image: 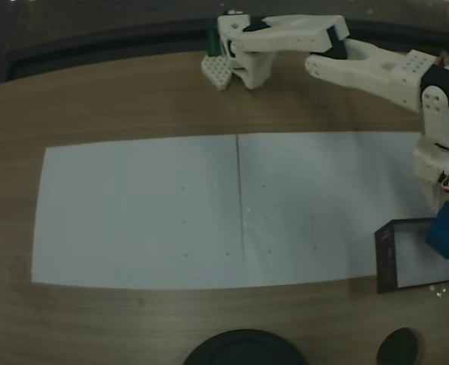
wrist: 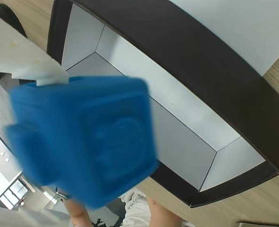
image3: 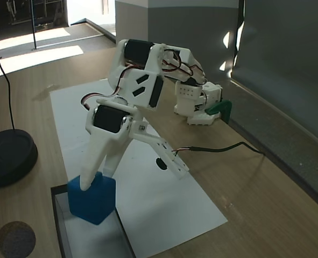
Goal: Grab a blue square and put it in the box.
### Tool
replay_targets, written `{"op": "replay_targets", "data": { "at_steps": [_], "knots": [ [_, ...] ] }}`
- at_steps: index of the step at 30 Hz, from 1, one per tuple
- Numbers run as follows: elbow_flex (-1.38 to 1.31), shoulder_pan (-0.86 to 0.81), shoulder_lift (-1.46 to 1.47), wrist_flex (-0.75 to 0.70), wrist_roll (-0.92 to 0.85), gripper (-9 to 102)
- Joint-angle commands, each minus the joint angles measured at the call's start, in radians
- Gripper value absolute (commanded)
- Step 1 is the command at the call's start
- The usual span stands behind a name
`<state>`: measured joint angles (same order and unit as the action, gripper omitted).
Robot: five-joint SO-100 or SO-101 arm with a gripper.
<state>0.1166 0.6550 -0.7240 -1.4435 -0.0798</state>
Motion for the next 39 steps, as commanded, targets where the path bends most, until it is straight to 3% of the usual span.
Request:
{"op": "replay_targets", "data": {
  "at_steps": [1, 8, 14, 18, 31, 39],
  "knots": [
    [-0.023, 0.002, -0.051, -0.014, 0.003, 27],
    [-0.046, -0.009, -0.104, -0.097, 0.003, 26],
    [-0.146, -0.025, -0.29, -0.298, 0.002, -1],
    [-0.044, -0.115, -0.466, -0.299, 0.014, 0],
    [0.896, -0.364, -1.393, -0.279, 0.074, 0],
    [1.595, -0.451, -1.934, -0.1, 0.061, 0]
  ]
}}
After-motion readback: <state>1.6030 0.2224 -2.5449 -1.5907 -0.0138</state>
